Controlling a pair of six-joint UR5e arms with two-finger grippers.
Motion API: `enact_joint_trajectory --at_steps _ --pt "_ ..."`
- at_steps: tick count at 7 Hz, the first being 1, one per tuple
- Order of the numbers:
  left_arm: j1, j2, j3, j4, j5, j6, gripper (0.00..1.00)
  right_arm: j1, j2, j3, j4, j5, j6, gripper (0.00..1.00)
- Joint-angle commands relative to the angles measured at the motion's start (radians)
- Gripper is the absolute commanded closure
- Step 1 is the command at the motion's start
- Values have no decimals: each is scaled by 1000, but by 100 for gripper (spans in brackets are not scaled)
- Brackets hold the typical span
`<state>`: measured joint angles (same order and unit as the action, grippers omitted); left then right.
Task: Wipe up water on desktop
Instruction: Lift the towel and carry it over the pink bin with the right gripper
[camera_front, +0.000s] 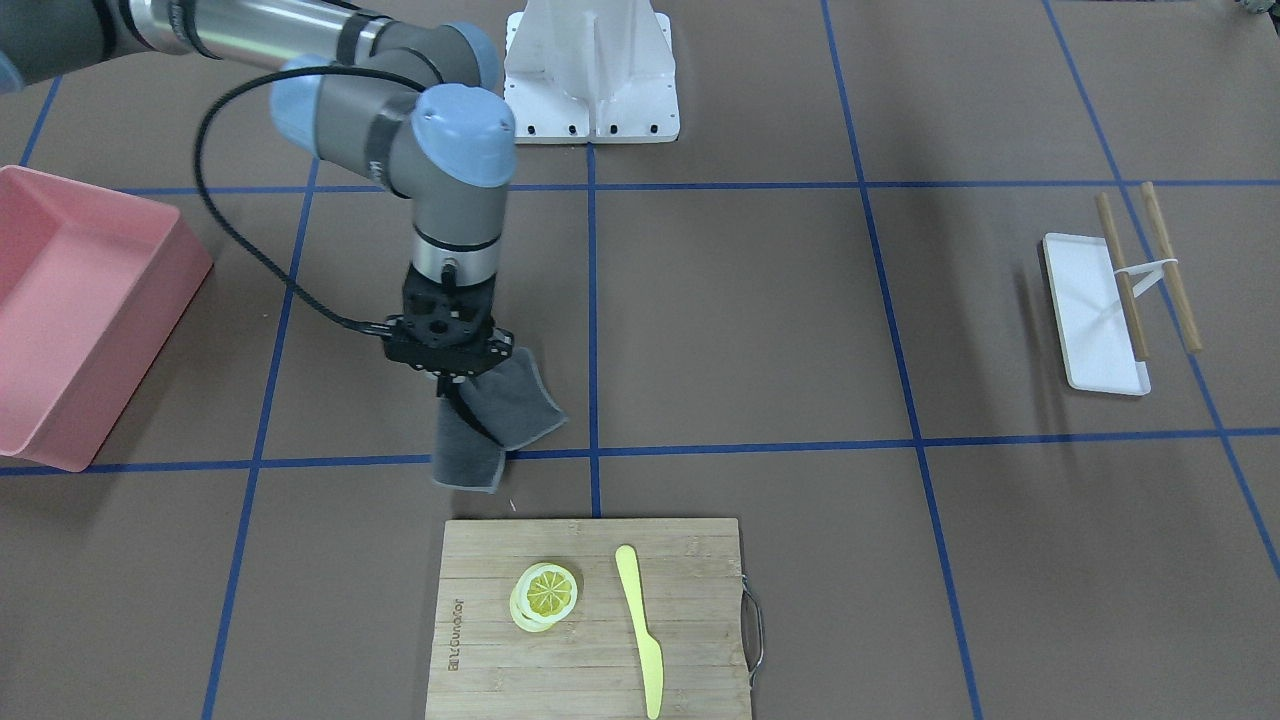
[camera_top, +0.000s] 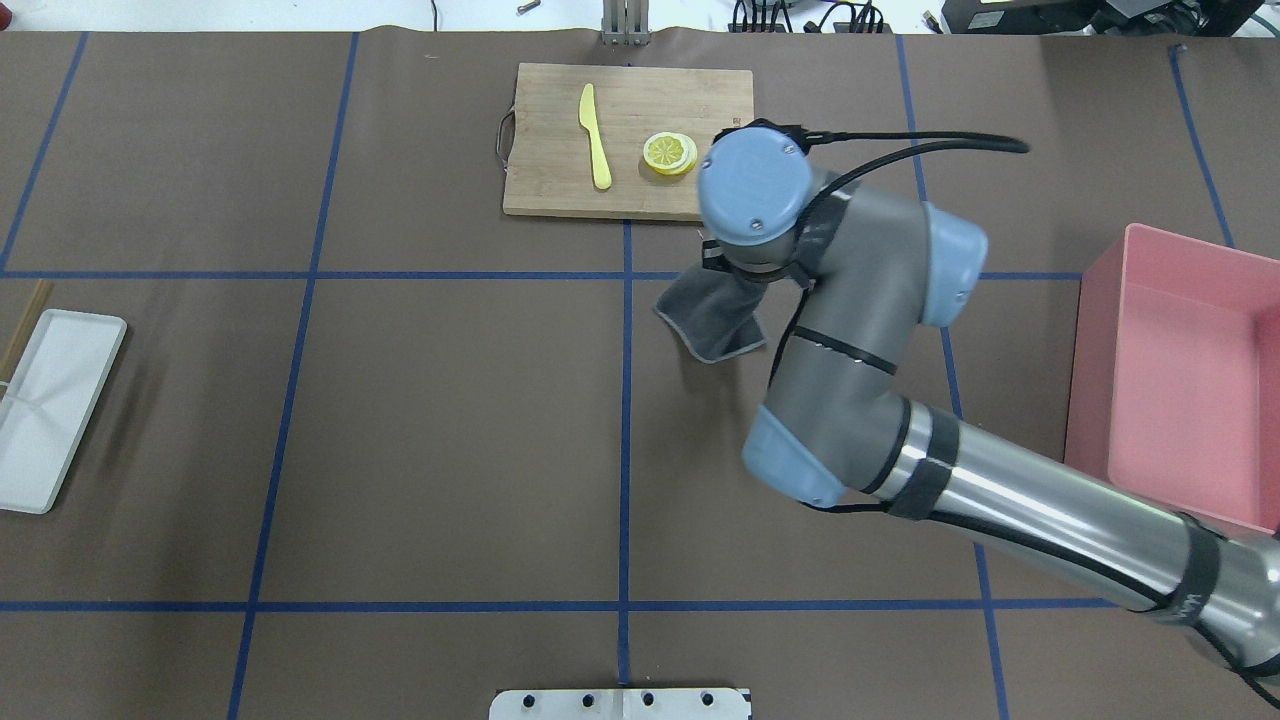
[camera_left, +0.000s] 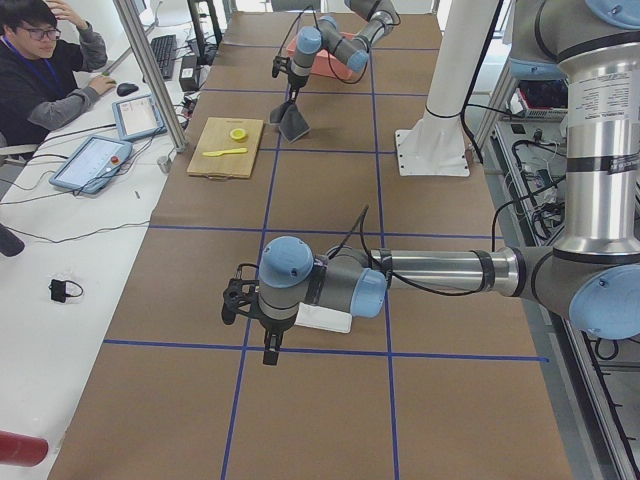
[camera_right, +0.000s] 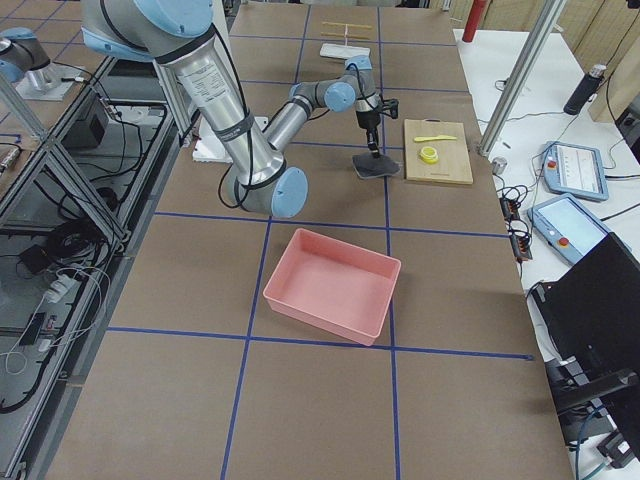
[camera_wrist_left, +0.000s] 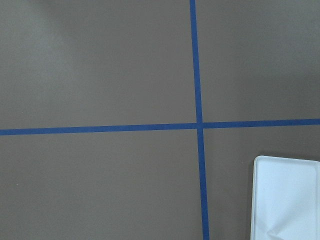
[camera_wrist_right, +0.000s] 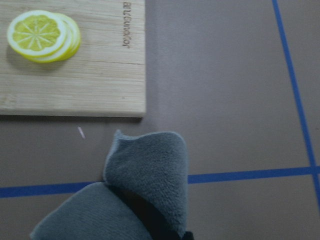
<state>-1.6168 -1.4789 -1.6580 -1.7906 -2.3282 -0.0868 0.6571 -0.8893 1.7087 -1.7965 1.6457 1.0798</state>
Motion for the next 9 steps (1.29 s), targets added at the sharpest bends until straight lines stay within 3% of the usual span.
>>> enact_joint_trajectory --at_steps 1,3,5,6,8,9 --pt "0 -1 20 19 1 -8 2 148 -40 237 -212 141 -171 100" --pt "-5 2 17 42 -16 -2 2 293 -101 354 -276 258 -313 100" --pt "-2 -1 18 40 -17 -2 2 439 -343 521 -282 344 -559 100" --pt "-2 -1 18 39 -17 -2 2 478 -470 576 -281 344 -672 100" --pt "-2 0 18 37 -17 -4 2 617 -678 615 -273 351 -1008 100" --pt "-2 -1 23 33 -19 -4 2 647 -686 603 -271 388 -1056 12"
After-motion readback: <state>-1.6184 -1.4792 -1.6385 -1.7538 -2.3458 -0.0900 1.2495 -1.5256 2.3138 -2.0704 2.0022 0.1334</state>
